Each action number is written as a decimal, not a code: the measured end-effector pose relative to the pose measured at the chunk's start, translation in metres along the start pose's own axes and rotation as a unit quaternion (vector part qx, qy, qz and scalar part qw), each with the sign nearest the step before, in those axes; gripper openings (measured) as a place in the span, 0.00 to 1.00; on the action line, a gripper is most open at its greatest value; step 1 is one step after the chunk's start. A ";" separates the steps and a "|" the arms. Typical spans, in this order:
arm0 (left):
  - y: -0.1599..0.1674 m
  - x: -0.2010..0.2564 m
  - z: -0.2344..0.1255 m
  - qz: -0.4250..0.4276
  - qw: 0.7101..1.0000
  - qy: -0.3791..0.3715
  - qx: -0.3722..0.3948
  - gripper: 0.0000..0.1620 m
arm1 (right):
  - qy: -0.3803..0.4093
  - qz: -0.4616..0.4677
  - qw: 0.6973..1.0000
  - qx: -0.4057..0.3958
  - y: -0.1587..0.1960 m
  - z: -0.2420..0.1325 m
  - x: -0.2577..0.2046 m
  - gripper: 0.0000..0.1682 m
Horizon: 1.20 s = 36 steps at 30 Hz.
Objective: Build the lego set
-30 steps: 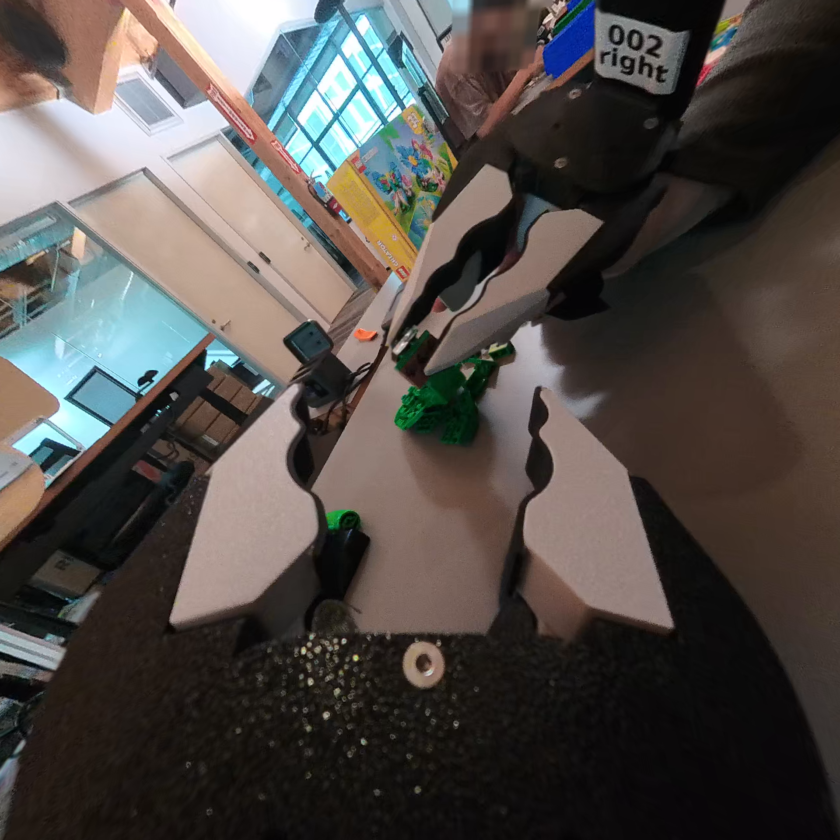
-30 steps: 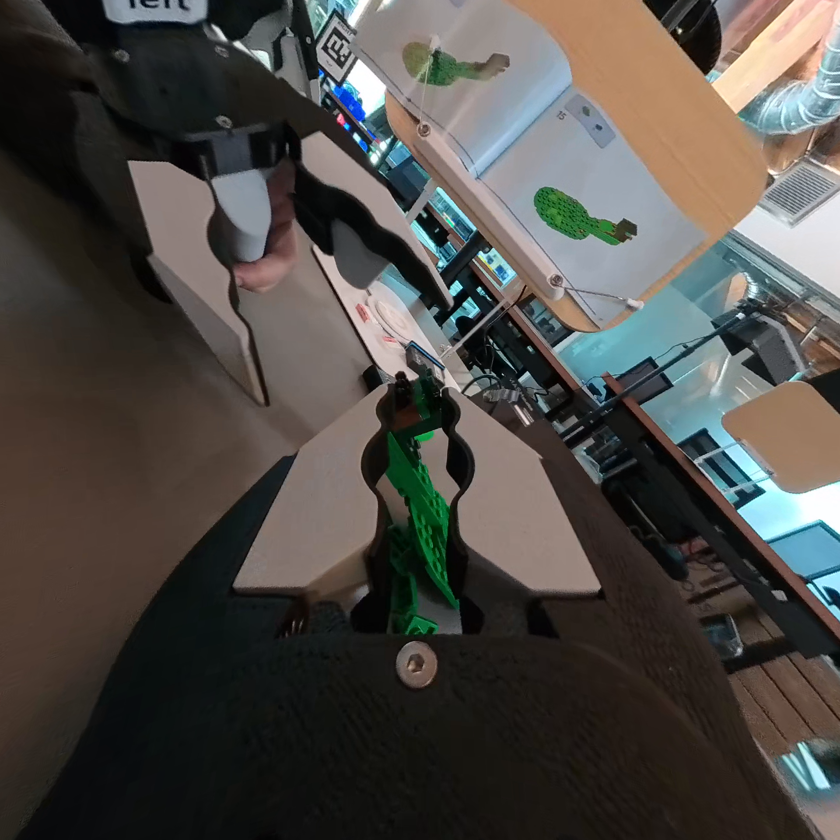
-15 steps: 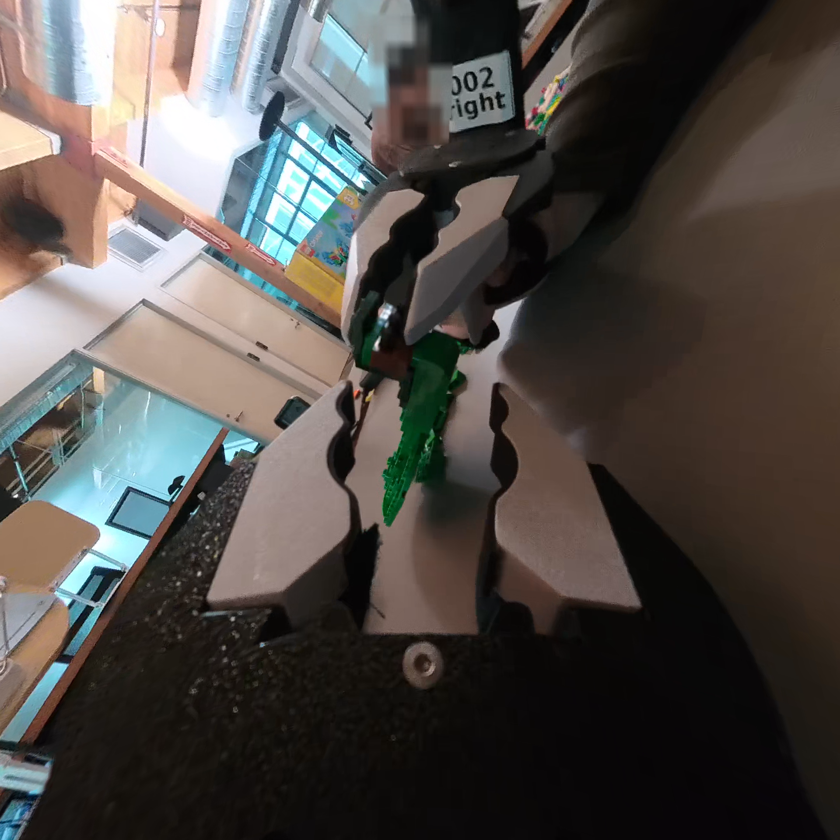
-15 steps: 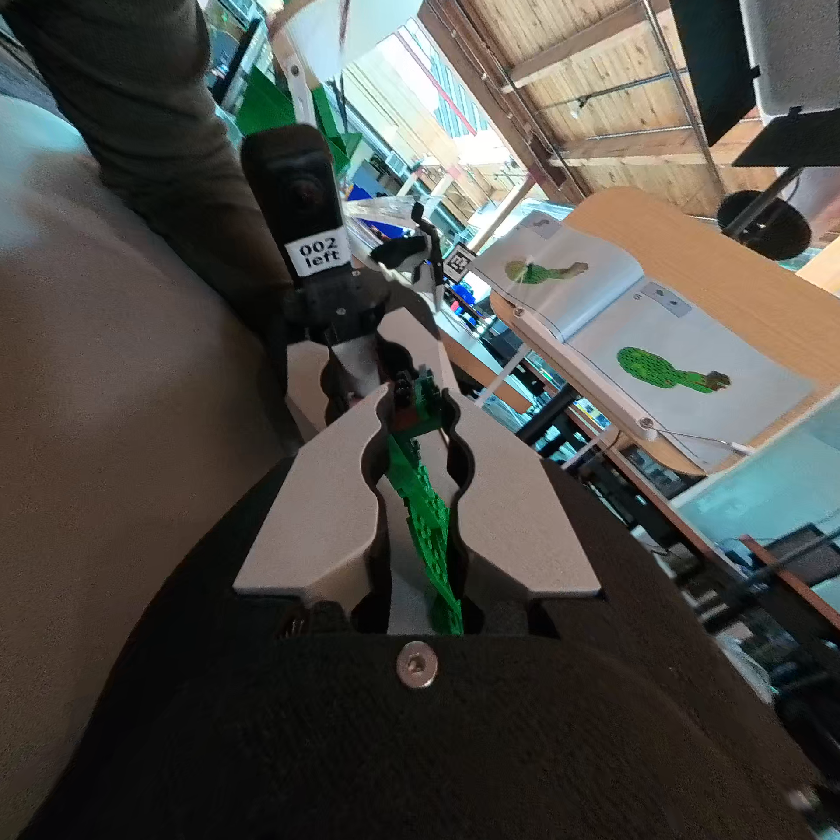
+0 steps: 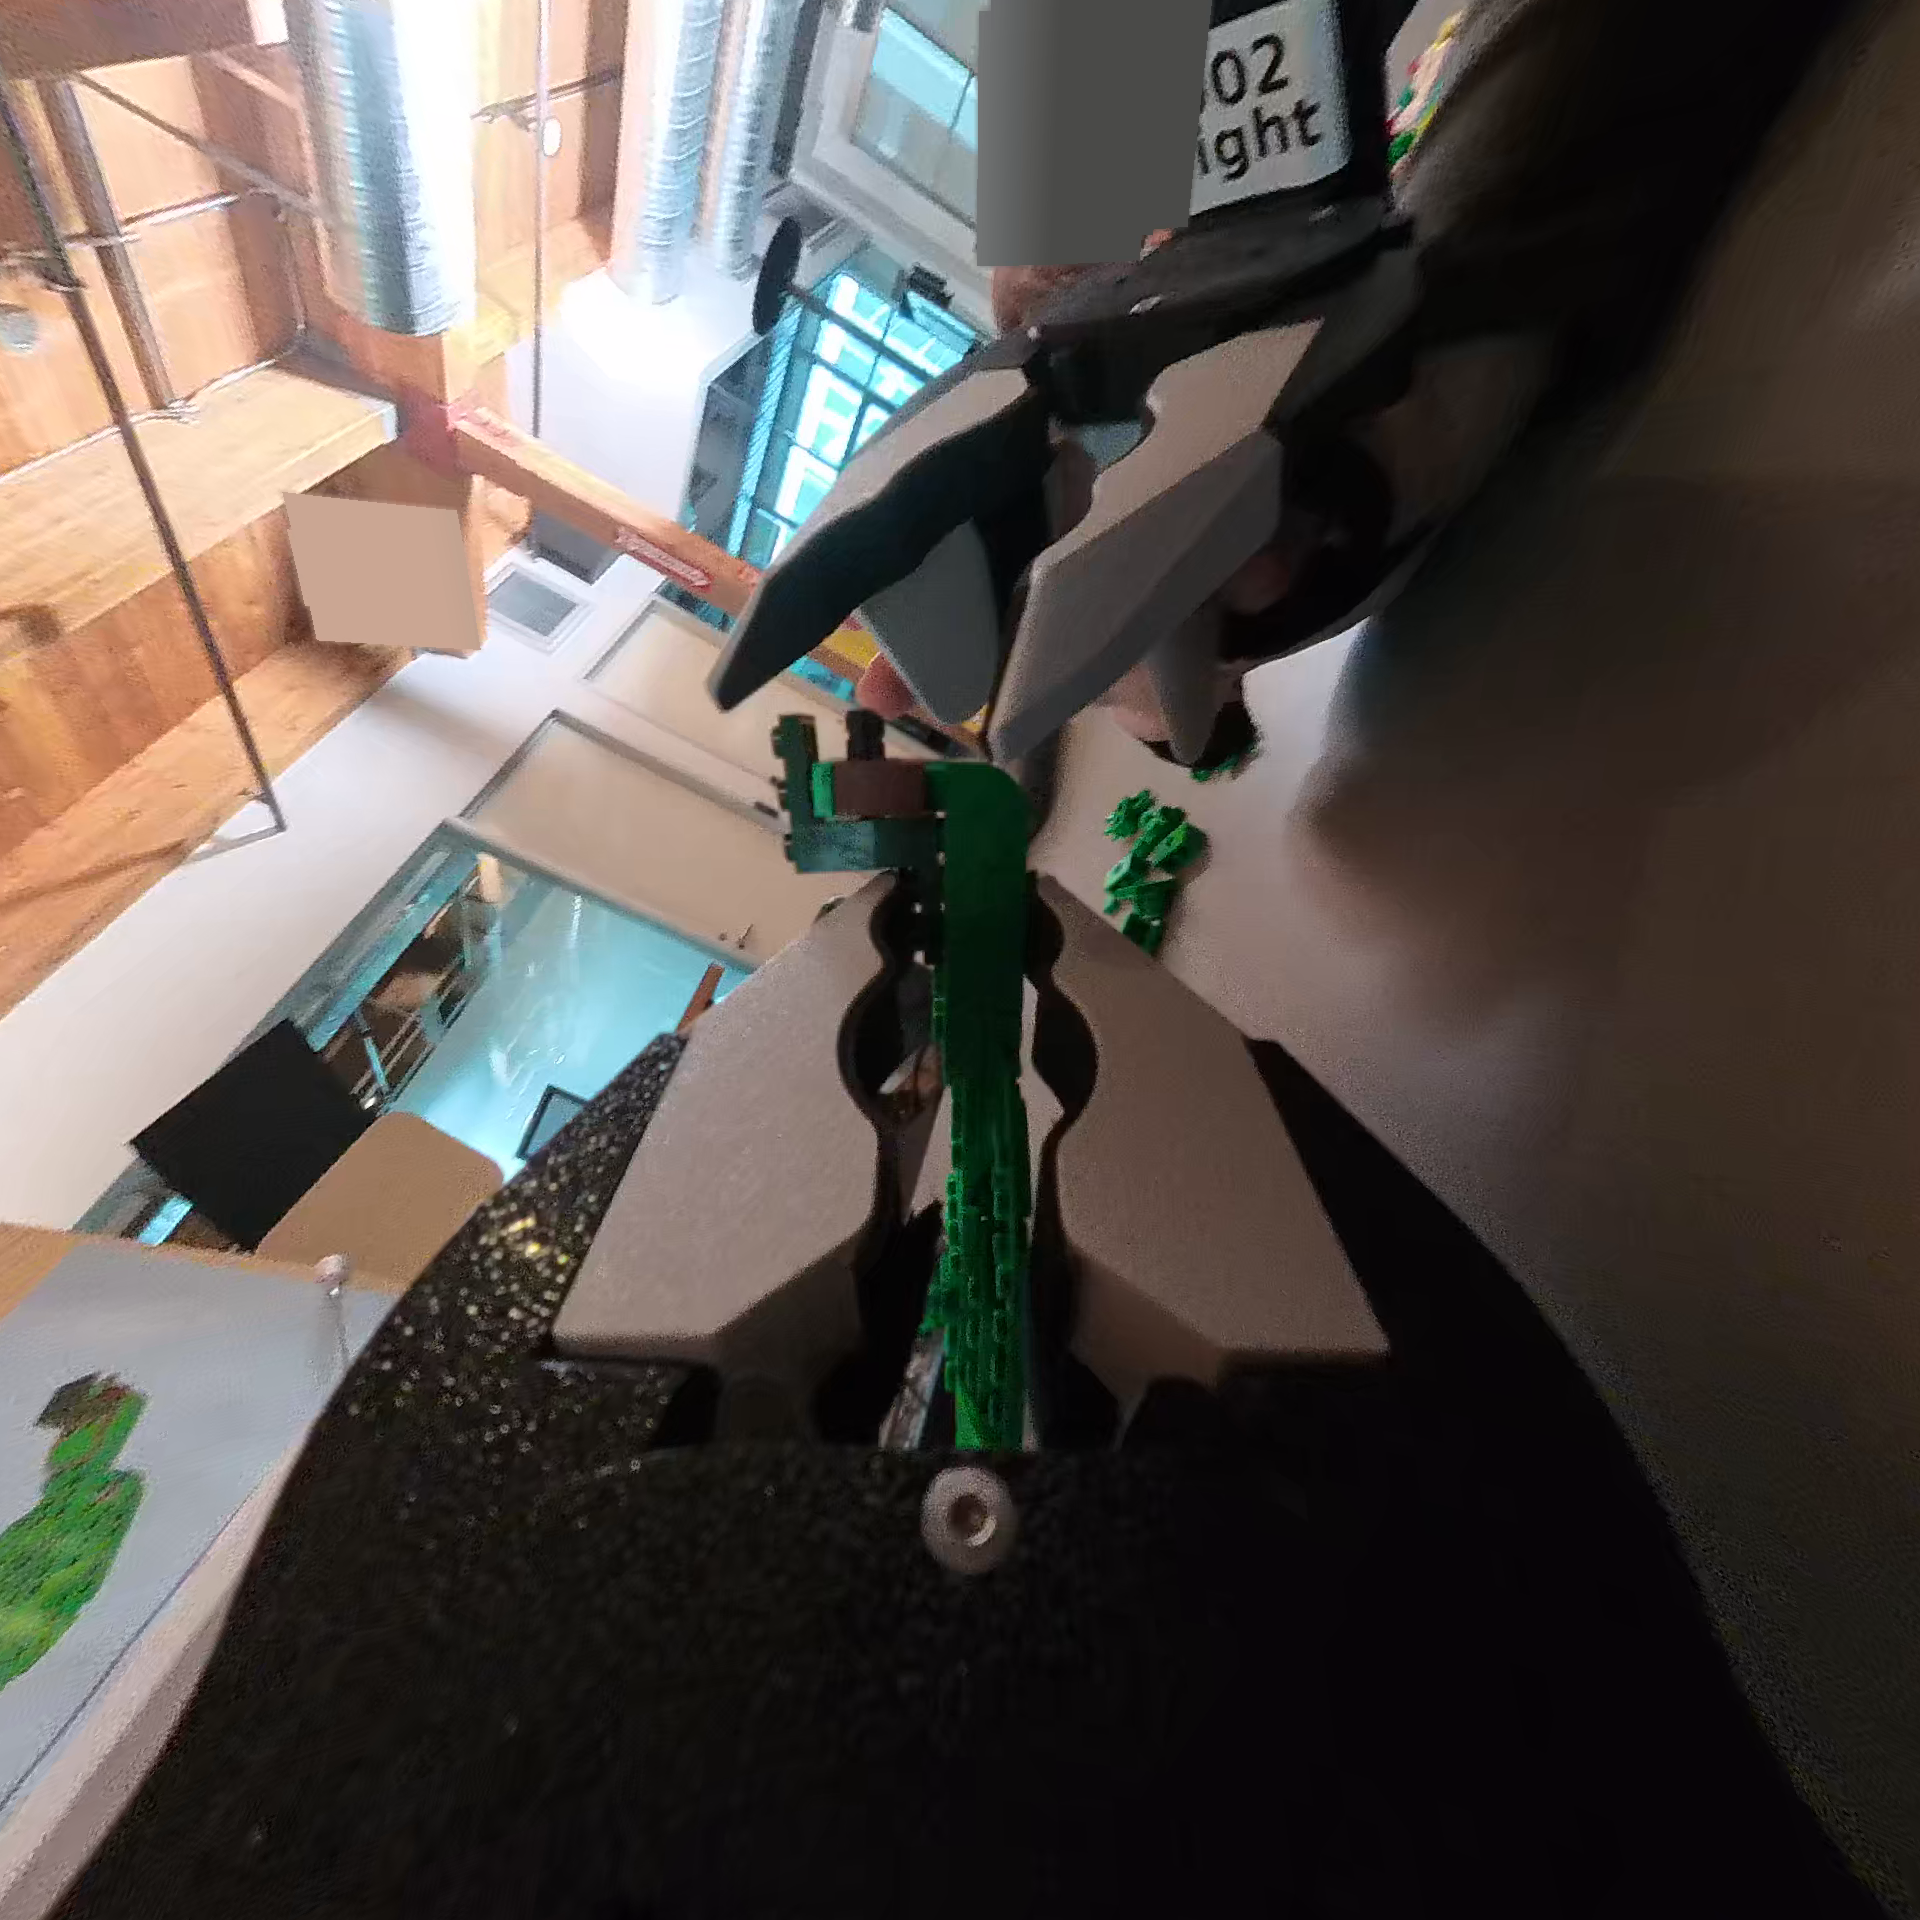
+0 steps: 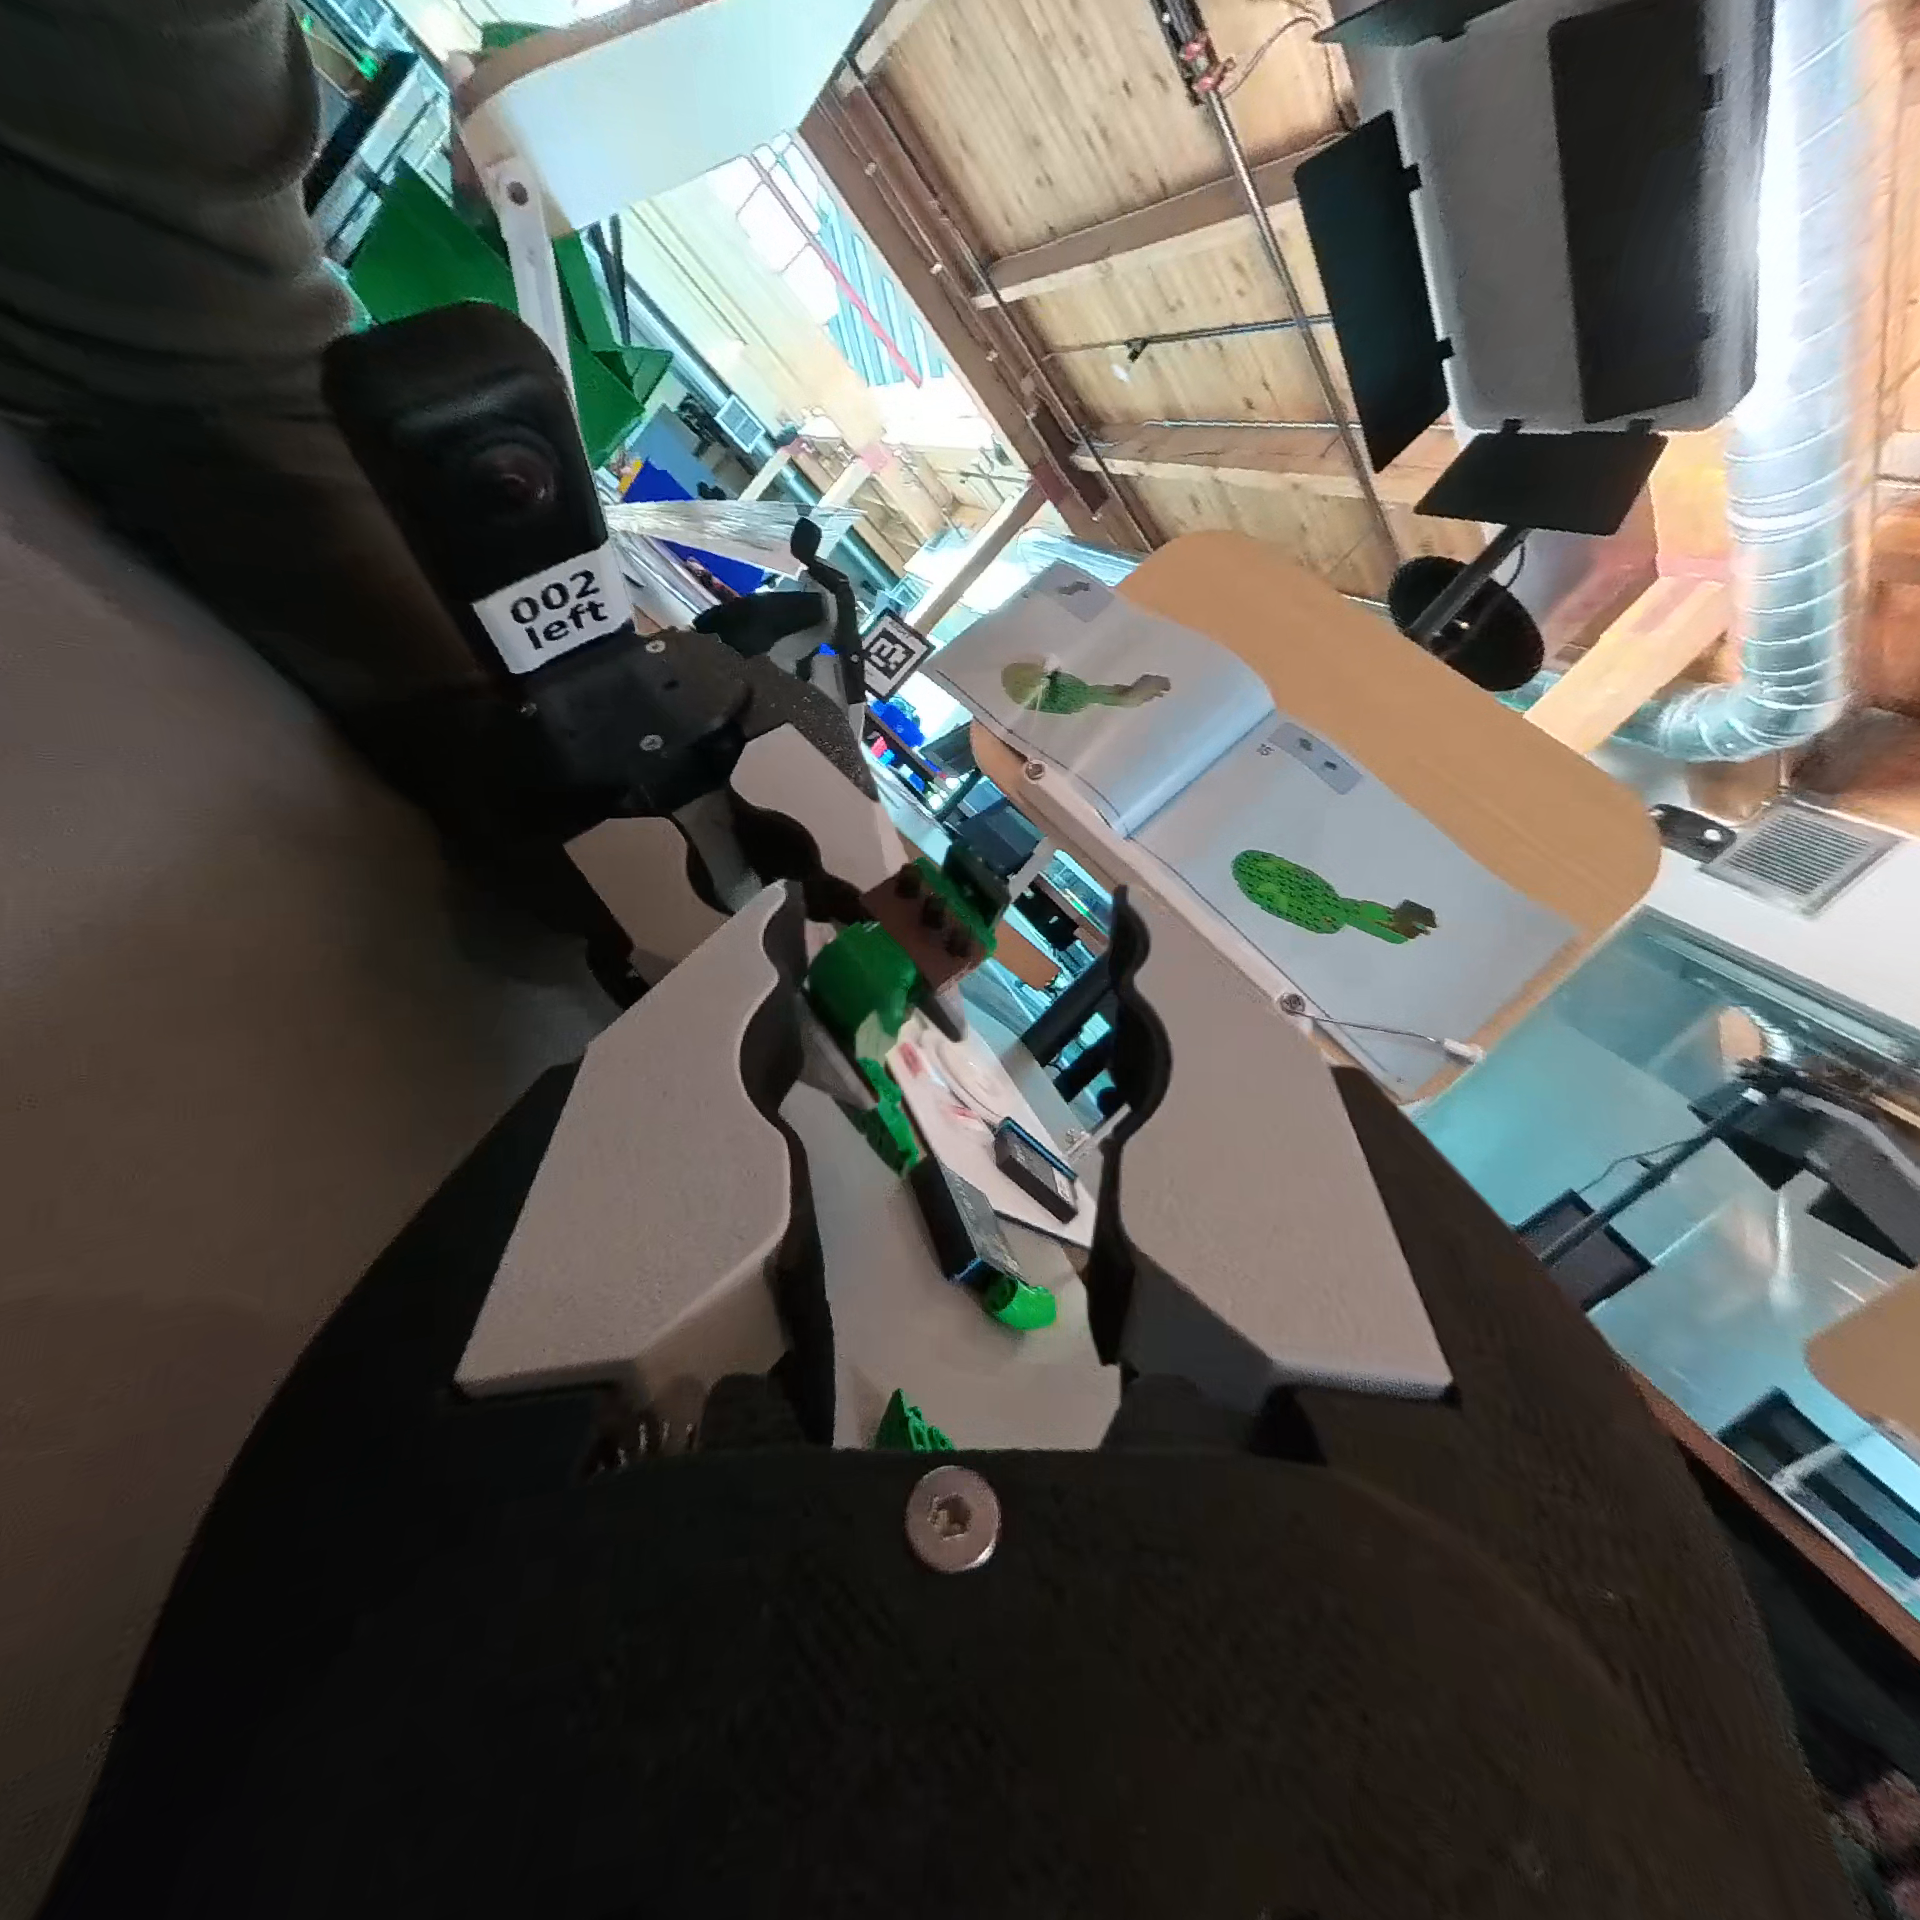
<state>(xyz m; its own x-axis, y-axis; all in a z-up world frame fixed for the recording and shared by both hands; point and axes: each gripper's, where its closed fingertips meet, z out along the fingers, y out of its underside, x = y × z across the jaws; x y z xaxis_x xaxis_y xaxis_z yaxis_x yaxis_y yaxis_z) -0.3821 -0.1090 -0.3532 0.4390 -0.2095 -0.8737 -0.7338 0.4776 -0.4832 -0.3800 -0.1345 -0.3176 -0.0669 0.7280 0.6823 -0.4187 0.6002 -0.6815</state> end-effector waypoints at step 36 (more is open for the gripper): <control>0.029 -0.019 -0.002 -0.166 0.985 0.014 -0.039 0.11 | 0.006 -0.007 0.999 -0.039 0.017 0.004 0.002 0.32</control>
<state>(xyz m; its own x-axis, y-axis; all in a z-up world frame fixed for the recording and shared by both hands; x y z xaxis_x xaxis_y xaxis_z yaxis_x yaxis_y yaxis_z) -0.4126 -0.0926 -0.3504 0.6472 -0.3675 -0.6679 -0.5906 0.3122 -0.7441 -0.3906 -0.1242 -0.3265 -0.0508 0.7230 0.6889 -0.3476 0.6339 -0.6909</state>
